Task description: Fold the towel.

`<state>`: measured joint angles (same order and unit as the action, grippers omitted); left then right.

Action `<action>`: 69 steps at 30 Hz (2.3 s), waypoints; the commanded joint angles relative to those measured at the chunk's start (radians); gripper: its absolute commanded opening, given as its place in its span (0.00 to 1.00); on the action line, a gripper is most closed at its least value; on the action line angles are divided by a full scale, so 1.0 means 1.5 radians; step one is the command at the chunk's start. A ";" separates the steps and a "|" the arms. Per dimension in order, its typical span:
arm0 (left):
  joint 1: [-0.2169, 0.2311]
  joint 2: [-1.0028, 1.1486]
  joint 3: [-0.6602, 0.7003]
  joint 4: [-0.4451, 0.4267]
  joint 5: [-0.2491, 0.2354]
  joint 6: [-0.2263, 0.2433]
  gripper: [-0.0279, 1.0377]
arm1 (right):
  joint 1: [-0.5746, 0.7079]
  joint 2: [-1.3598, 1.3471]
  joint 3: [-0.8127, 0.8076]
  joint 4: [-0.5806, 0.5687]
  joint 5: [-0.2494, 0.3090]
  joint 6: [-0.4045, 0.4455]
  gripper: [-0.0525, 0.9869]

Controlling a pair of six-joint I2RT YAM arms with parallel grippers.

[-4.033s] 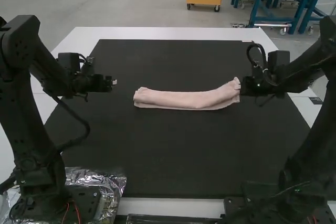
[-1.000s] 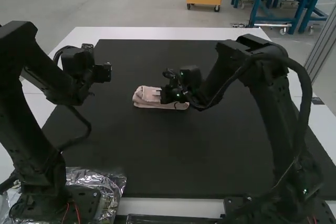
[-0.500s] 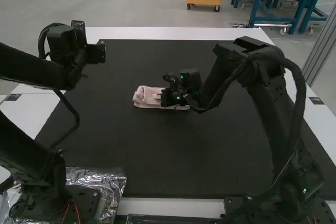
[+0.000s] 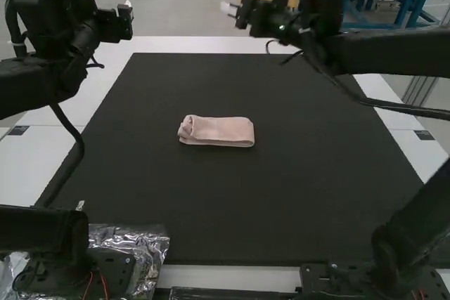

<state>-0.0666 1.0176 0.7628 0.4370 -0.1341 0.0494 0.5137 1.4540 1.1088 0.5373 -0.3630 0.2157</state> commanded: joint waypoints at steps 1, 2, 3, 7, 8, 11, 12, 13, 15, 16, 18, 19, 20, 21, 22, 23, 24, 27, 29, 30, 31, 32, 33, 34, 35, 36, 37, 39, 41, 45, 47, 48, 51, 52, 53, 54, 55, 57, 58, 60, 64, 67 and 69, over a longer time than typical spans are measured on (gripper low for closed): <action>-0.015 -0.054 0.020 -0.015 0.011 0.009 0.94 | -0.058 -0.111 -0.045 -0.009 0.023 -0.012 0.91; -0.014 -0.070 0.019 -0.025 0.016 0.009 0.94 | -0.080 -0.150 -0.062 -0.008 0.023 -0.011 0.92; -0.012 -0.086 0.017 -0.037 0.023 0.008 0.94 | -0.096 -0.189 -0.081 -0.011 0.023 -0.007 0.92; -0.010 -0.139 0.003 -0.067 0.038 0.007 0.94 | -0.149 -0.349 -0.136 -0.029 0.023 -0.006 0.91; -0.009 -0.154 -0.001 -0.071 0.044 0.007 0.94 | -0.162 -0.384 -0.147 -0.036 0.024 -0.003 0.91; -0.005 -0.205 -0.010 -0.089 0.059 0.006 0.94 | -0.198 -0.496 -0.174 -0.069 0.021 0.021 0.91; -0.005 -0.225 -0.016 -0.097 0.066 0.006 0.94 | -0.216 -0.534 -0.185 -0.078 0.017 0.030 0.91; -0.005 -0.247 -0.021 -0.103 0.071 0.006 0.94 | -0.231 -0.568 -0.194 -0.085 0.015 0.043 0.91; -0.007 -0.295 -0.036 -0.121 0.080 0.005 0.94 | -0.259 -0.643 -0.216 -0.100 0.013 0.058 0.91; -0.007 -0.323 -0.047 -0.129 0.081 0.005 0.94 | -0.272 -0.683 -0.224 -0.112 0.012 0.062 0.91; -0.007 -0.378 -0.069 -0.139 0.083 0.003 0.94 | -0.294 -0.754 -0.238 -0.133 0.015 0.070 0.91; -0.008 -0.406 -0.080 -0.146 0.085 0.003 0.94 | -0.306 -0.786 -0.243 -0.144 0.017 0.071 0.91; -0.008 -0.437 -0.091 -0.153 0.085 0.003 0.94 | -0.318 -0.815 -0.247 -0.159 0.017 0.071 0.91; -0.008 -0.470 -0.101 -0.159 0.086 0.003 0.94 | -0.329 -0.841 -0.250 -0.171 0.017 0.071 0.91; -0.009 -0.502 -0.111 -0.165 0.090 0.003 0.94 | -0.341 -0.867 -0.248 -0.183 0.017 0.071 0.91; -0.009 -0.535 -0.119 -0.169 0.089 0.003 0.94 | -0.353 -0.889 -0.247 -0.193 0.013 0.071 0.91; -0.009 -0.567 -0.127 -0.174 0.090 0.003 0.94 | -0.366 -0.908 -0.245 -0.201 0.009 0.071 0.91; -0.009 -0.657 -0.148 -0.193 0.092 0.004 0.94 | -0.403 -0.956 -0.244 -0.216 -0.008 0.071 0.91; -0.005 -0.680 -0.154 -0.206 0.096 0.003 0.94 | -0.426 -0.972 -0.243 -0.219 -0.020 0.071 0.91; -0.005 -0.676 -0.149 -0.225 0.095 0.002 0.94 | -0.437 -0.970 -0.234 -0.238 -0.024 0.074 0.91; -0.004 -0.678 -0.148 -0.225 0.095 0.002 0.94 | -0.443 -0.970 -0.227 -0.256 -0.021 0.077 0.91; -0.004 -0.678 -0.146 -0.221 0.095 0.002 0.94 | -0.448 -0.969 -0.224 -0.261 -0.020 0.078 0.91; -0.004 -0.678 -0.148 -0.213 0.097 0.002 0.94 | -0.451 -0.969 -0.225 -0.263 -0.019 0.078 0.92; -0.005 -0.678 -0.152 -0.216 0.099 0.001 0.94 | -0.455 -0.970 -0.230 -0.273 -0.017 0.078 0.92; -0.005 -0.678 -0.158 -0.217 0.103 -0.005 0.94 | -0.456 -0.969 -0.242 -0.283 -0.019 0.074 0.92; -0.006 -0.678 -0.170 -0.212 0.105 -0.006 0.94 | -0.456 -0.969 -0.265 -0.278 -0.020 0.067 0.92; -0.007 -0.678 -0.188 -0.198 0.105 -0.005 0.94 | -0.455 -0.969 -0.295 -0.262 -0.024 0.043 0.92; -0.007 -0.678 -0.239 -0.145 0.104 -0.003 0.94 | -0.455 -0.970 -0.359 -0.213 -0.002 0.026 0.92; -0.005 -0.678 -0.295 -0.089 0.105 0.000 0.94 | -0.455 -0.969 -0.424 -0.195 0.003 0.029 0.92; -0.004 -0.678 -0.410 0.040 0.104 0.061 0.94 | -0.455 -0.970 -0.552 -0.147 0.001 -0.020 0.92; -0.005 -0.678 -0.457 0.084 0.103 0.059 0.94 | -0.454 -0.970 -0.604 -0.119 0.000 -0.024 0.92; -0.004 -0.678 -0.482 0.103 0.101 0.058 0.94 | -0.455 -0.970 -0.628 -0.106 -0.001 -0.024 0.92; -0.003 -0.678 -0.512 0.056 0.058 0.058 0.94 | -0.455 -0.969 -0.680 -0.068 -0.002 -0.054 0.92; -0.003 -0.678 -0.509 0.024 0.052 0.056 0.94 | -0.456 -0.970 -0.689 -0.070 -0.001 -0.060 0.92; -0.003 -0.678 -0.506 -0.004 0.046 0.046 0.94 | -0.458 -0.970 -0.698 -0.070 -0.001 -0.073 0.92; -0.003 -0.678 -0.507 -0.026 0.039 0.026 0.94 | -0.460 -0.969 -0.706 -0.077 -0.001 -0.093 0.92; -0.003 -0.678 -0.509 -0.049 0.037 -0.001 0.94 | -0.460 -0.969 -0.716 -0.088 0.003 -0.114 0.92; -0.003 -0.678 -0.509 -0.123 -0.004 -0.022 0.94 | -0.460 -0.970 -0.739 -0.094 0.027 -0.165 0.92; -0.003 -0.678 -0.509 -0.158 -0.022 -0.028 0.94 | -0.460 -0.969 -0.739 -0.133 0.062 -0.198 0.92; -0.003 -0.678 -0.509 -0.240 -0.023 -0.028 0.94 | -0.460 -0.970 -0.739 -0.224 0.146 -0.225 0.92; -0.007 -0.678 -0.509 -0.276 -0.022 -0.025 0.94 | -0.459 -0.970 -0.739 -0.367 0.171 -0.257 0.92; -0.008 -0.678 -0.509 -0.276 -0.022 -0.025 0.94 | -0.459 -0.970 -0.739 -0.367 0.168 -0.257 0.93; -0.008 -0.678 -0.509 -0.276 -0.022 -0.025 0.94 | -0.458 -0.970 -0.739 -0.367 0.164 -0.257 0.93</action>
<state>-0.0788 0.0074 0.0055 0.0181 -0.1535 0.0254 -0.1654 0.0090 0.0074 0.0048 -0.1478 -0.1333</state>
